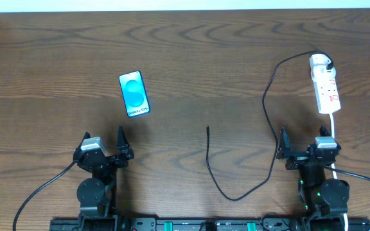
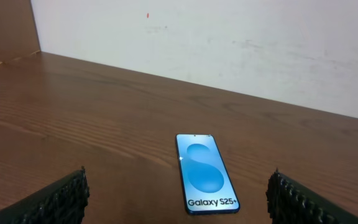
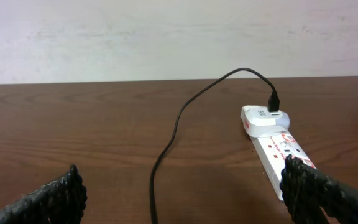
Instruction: Plug charger to phone and switch on socket
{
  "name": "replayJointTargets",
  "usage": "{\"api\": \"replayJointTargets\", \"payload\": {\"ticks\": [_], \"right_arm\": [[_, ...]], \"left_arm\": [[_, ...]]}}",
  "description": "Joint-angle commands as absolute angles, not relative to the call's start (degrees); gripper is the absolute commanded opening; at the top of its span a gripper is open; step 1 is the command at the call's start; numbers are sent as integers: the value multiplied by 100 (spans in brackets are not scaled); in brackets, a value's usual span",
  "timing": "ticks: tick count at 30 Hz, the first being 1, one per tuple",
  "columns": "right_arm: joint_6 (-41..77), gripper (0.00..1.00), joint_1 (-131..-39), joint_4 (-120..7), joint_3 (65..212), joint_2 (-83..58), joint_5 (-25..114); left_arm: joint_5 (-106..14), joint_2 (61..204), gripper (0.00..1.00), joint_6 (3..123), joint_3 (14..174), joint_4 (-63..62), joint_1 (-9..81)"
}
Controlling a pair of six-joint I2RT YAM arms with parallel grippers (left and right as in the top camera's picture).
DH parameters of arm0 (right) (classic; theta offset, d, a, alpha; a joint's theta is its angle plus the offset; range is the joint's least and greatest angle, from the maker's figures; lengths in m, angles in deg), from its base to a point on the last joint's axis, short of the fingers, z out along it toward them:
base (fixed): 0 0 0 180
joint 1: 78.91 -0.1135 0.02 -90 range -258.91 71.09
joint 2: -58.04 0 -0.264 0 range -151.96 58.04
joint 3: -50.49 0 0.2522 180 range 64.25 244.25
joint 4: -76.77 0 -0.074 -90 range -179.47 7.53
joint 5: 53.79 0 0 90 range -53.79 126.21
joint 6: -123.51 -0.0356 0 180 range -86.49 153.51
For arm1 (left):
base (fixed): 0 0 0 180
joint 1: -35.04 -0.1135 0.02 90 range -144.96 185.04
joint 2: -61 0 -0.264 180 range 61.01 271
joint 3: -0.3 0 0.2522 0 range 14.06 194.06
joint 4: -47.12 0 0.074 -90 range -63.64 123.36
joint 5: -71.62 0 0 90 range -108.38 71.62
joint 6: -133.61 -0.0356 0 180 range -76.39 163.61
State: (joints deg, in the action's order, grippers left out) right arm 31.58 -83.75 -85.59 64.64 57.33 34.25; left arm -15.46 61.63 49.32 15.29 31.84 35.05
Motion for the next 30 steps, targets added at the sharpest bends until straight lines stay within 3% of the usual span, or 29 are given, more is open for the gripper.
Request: {"api": "replayJointTargets", "payload": {"ticks": [1, 30], "right_arm": [[3099, 99, -8425, -8542, 6457, 5766, 3358], [3099, 99, -8425, -8542, 6457, 5766, 3358]], "left_arm": [[-1491, 6123, 91, 4856, 1429, 2937, 3472], [-1677, 6123, 91, 4854, 1429, 2948, 3472]]}}
